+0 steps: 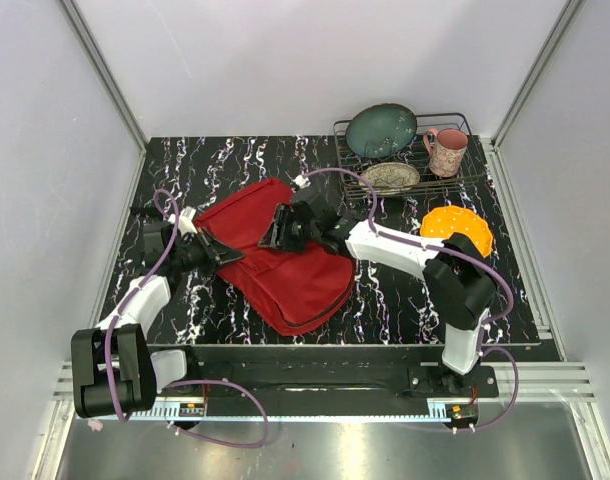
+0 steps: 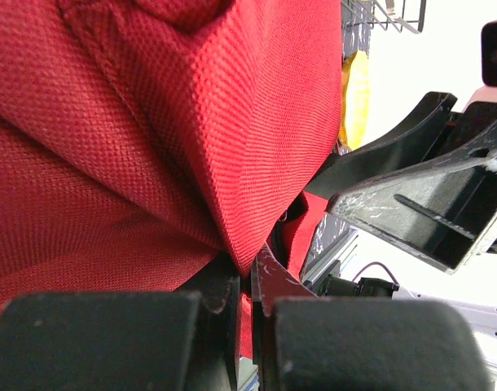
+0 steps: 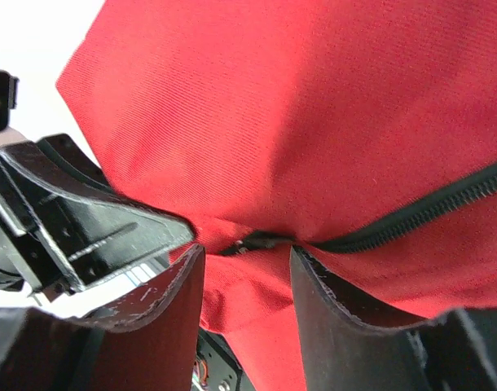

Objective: Pack the student bag
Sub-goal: Zip the student bag at the center of the board.

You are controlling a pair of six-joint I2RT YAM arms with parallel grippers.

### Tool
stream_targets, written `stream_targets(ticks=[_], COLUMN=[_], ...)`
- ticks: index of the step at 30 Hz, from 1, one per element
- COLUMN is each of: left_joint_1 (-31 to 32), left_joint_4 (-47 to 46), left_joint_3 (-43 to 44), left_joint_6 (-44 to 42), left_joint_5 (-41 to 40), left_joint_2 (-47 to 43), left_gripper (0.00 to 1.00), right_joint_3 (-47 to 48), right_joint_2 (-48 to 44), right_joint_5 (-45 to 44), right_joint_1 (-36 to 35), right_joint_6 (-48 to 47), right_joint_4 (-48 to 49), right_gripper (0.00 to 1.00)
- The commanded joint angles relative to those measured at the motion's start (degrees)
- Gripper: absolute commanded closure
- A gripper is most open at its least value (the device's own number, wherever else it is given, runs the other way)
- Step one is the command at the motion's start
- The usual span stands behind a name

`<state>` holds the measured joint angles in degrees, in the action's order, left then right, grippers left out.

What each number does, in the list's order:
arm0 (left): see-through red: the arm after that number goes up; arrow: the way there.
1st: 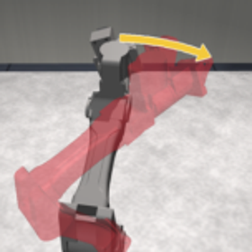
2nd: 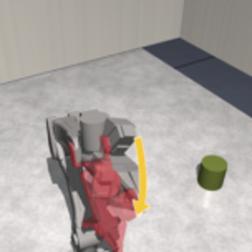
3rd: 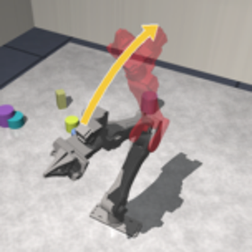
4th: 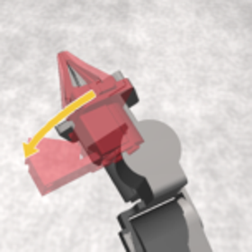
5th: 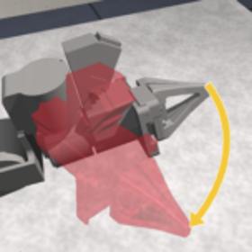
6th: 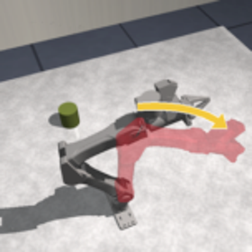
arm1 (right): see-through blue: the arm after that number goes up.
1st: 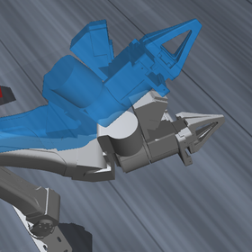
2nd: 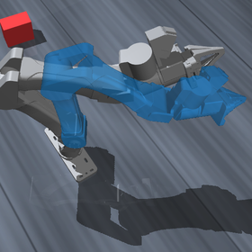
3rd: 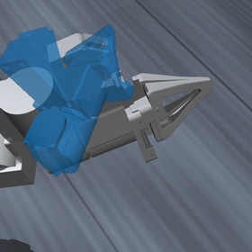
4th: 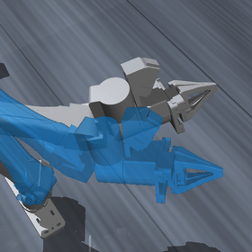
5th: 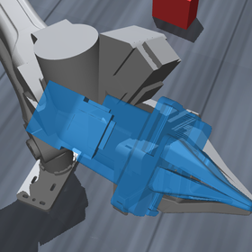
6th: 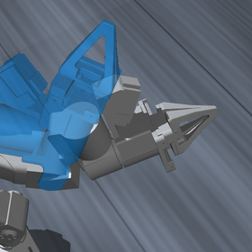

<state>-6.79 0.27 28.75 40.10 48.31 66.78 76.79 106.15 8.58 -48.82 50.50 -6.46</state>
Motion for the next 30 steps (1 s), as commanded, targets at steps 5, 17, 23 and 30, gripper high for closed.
stream_targets(ticks=[5, 17, 23, 30], left_joint_1=[0.5, 1.4, 1.5, 1.6], left_joint_4=[-5.2, -5.1, -5.5, -5.4], left_joint_3=[0.8, 1.0, 0.8, 0.7], left_joint_6=[0.2, 0.0, 0.2, 0.2], left_joint_5=[4.1, 4.4, 4.2, 4.5], left_joint_2=[-2.4, -2.4, -2.4, -2.5], left_gripper=[1.0, 1.0, 1.0, 1.0], right_joint_3=[7.0, 10.2, 11.0, 12.7], right_joint_2=[3.3, 5.5, 6.5, 6.5], right_joint_5=[-0.5, -2.4, -3.0, -6.5], right_joint_1=[-0.4, -1.3, -2.1, -2.1], right_joint_6=[1.9, -0.8, -2.3, -5.1], right_joint_4=[0.1, -4.3, -5.1, -7.6], right_gripper=[0.54, 0.58, 0.72, 1.0])
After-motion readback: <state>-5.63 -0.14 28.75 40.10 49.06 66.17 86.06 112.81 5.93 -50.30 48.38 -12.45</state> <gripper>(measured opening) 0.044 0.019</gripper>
